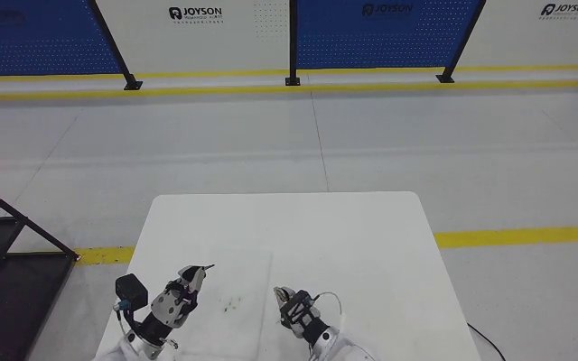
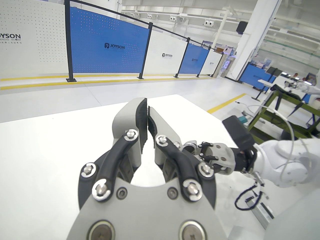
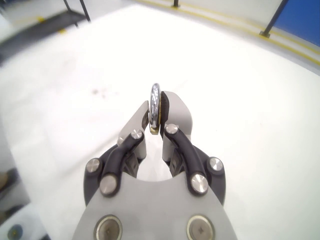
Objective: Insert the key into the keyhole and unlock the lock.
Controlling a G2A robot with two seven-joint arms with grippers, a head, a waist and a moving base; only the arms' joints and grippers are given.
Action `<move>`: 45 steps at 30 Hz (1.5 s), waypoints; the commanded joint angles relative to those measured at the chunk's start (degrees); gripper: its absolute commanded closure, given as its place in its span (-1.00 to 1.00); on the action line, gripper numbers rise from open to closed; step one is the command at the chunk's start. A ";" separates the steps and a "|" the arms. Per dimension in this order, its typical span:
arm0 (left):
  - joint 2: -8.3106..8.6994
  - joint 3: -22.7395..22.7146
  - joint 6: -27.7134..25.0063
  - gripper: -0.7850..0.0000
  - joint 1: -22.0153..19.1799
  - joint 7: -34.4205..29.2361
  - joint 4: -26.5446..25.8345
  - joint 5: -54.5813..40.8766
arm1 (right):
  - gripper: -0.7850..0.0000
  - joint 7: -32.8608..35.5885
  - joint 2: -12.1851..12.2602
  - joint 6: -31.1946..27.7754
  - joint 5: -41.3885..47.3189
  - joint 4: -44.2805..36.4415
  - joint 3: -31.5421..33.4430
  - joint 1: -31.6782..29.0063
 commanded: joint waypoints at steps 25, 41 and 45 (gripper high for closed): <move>-0.24 5.24 -13.45 1.00 -4.66 0.81 4.16 -13.01 | 1.00 -30.17 1.65 -26.56 7.71 0.96 3.70 1.33; -2.14 17.52 -17.77 1.00 -8.90 5.33 4.67 -16.13 | 1.00 -37.22 -0.79 -41.05 23.04 4.30 -1.98 7.43; -2.70 19.97 -19.40 1.00 -9.99 7.61 5.57 -14.69 | 1.00 -36.71 -1.39 -45.37 25.49 6.84 -3.51 9.37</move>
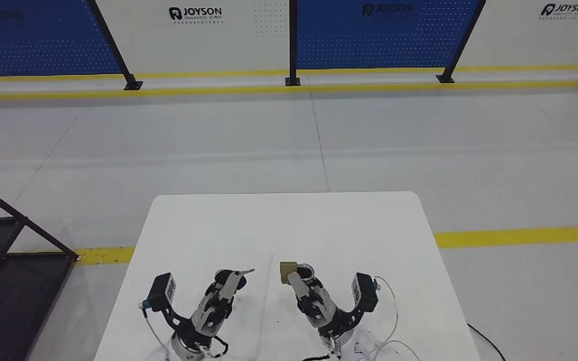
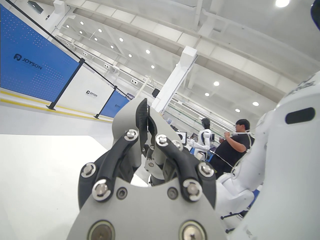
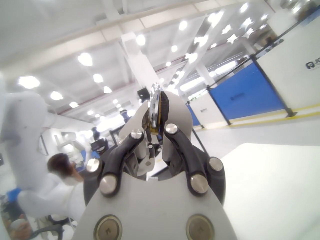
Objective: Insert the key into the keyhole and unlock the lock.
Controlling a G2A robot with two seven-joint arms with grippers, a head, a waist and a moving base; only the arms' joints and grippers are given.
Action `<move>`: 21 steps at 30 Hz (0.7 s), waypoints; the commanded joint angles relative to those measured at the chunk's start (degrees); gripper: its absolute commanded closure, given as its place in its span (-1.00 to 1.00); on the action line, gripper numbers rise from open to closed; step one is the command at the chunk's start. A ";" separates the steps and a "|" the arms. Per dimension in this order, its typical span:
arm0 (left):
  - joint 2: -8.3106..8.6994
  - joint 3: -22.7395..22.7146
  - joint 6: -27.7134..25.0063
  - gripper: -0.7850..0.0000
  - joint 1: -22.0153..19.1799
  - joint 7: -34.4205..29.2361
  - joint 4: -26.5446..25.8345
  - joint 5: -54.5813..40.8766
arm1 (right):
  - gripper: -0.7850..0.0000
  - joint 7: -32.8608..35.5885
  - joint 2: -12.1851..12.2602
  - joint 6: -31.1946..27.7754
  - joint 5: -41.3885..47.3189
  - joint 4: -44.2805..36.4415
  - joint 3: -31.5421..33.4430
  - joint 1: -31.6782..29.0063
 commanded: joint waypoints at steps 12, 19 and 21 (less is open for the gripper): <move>-0.56 3.93 -0.64 1.00 -2.43 2.46 2.48 3.37 | 1.00 1.55 -1.34 -6.99 4.67 4.55 -1.58 2.92; -0.51 4.51 -0.64 1.00 -2.51 2.97 2.79 4.63 | 1.00 2.54 -1.67 -8.02 4.89 4.55 -1.39 2.70; -0.54 4.76 -0.64 1.00 -2.66 3.02 3.02 4.85 | 1.00 2.84 -1.75 -8.20 4.95 4.58 -1.30 2.60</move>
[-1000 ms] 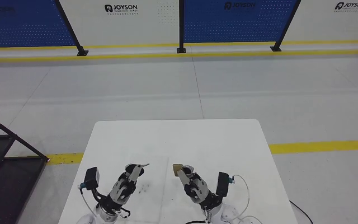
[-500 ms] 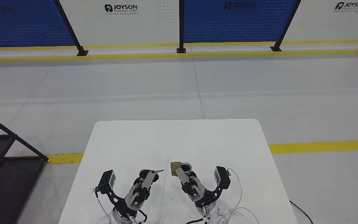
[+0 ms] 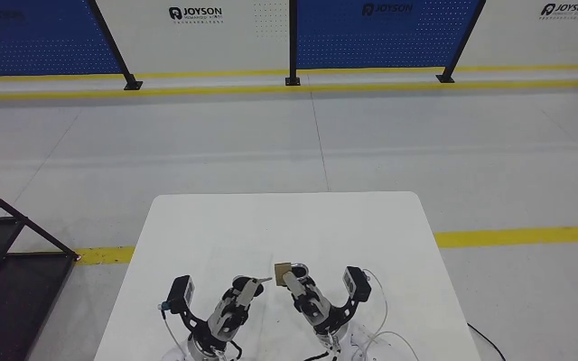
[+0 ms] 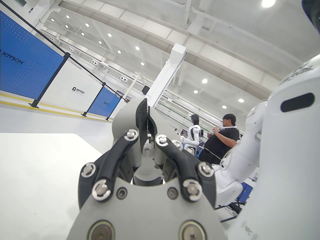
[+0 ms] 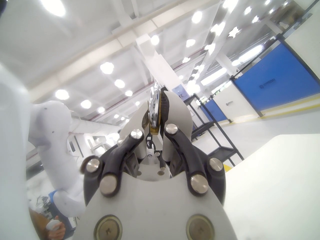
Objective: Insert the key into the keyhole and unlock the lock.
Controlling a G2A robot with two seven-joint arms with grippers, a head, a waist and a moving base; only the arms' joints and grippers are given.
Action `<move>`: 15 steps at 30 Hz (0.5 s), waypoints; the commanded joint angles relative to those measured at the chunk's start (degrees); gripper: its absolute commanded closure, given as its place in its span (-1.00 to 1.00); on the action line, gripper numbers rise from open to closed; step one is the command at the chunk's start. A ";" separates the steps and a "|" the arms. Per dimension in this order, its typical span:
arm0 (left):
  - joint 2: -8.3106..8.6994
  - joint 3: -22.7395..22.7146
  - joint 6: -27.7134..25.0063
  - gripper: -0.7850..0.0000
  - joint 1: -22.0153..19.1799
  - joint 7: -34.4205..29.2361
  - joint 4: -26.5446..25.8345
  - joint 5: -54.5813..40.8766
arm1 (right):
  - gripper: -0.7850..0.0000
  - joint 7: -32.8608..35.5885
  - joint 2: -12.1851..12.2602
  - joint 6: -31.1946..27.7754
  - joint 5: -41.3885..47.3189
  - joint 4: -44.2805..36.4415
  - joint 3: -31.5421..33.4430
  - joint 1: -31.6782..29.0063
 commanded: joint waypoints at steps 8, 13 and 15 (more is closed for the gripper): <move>-0.21 0.57 0.49 1.00 -0.46 0.77 0.57 1.20 | 1.00 0.98 -0.40 -0.30 0.00 -0.01 0.50 -0.30; -0.33 0.58 0.71 1.00 -0.63 1.32 0.76 1.38 | 1.00 0.98 -0.59 -0.43 -0.18 -0.13 0.92 -0.59; -0.34 0.56 0.67 1.00 -0.67 1.28 0.84 1.32 | 1.00 0.99 -0.66 -0.39 -0.37 -0.15 1.11 -0.72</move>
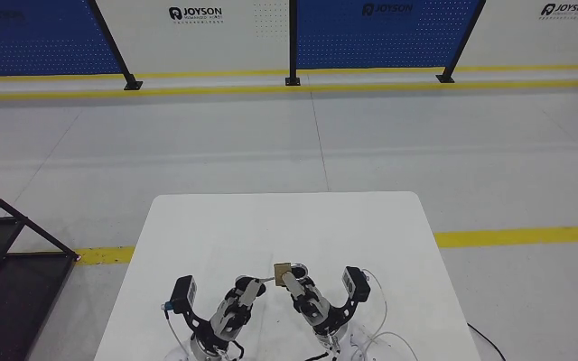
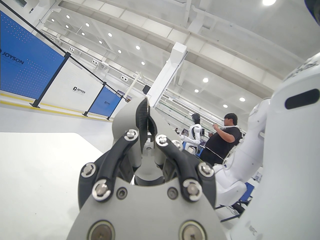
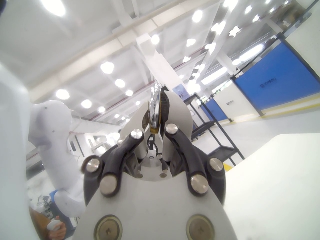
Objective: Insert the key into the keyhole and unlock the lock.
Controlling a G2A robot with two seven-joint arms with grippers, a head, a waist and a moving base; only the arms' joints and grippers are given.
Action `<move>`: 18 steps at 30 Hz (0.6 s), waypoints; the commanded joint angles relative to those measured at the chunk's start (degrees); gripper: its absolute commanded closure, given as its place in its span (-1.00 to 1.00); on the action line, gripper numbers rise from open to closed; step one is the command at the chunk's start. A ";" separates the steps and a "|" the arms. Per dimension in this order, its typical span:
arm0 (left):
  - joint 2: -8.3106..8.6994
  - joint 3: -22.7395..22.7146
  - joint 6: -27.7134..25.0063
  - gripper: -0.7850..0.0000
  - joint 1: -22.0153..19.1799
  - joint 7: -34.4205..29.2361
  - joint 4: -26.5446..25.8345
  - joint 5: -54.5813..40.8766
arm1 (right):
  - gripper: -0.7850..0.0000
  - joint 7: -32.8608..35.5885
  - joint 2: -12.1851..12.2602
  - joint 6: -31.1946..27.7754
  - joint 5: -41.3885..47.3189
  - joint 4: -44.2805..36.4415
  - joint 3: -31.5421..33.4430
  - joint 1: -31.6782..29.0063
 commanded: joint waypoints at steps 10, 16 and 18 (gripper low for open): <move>-0.06 -0.27 0.07 1.00 -0.13 -0.45 0.23 -0.38 | 1.00 1.37 -0.39 -0.23 -0.13 0.04 0.39 -0.34; -0.09 -0.32 0.07 1.00 -0.21 -0.83 0.25 -0.72 | 1.00 2.39 -0.70 -0.10 -0.06 0.31 0.22 -0.35; -0.10 -0.36 0.05 1.00 -0.23 -0.91 0.26 -0.79 | 1.00 2.53 -0.79 -0.09 -0.07 0.35 0.24 -0.37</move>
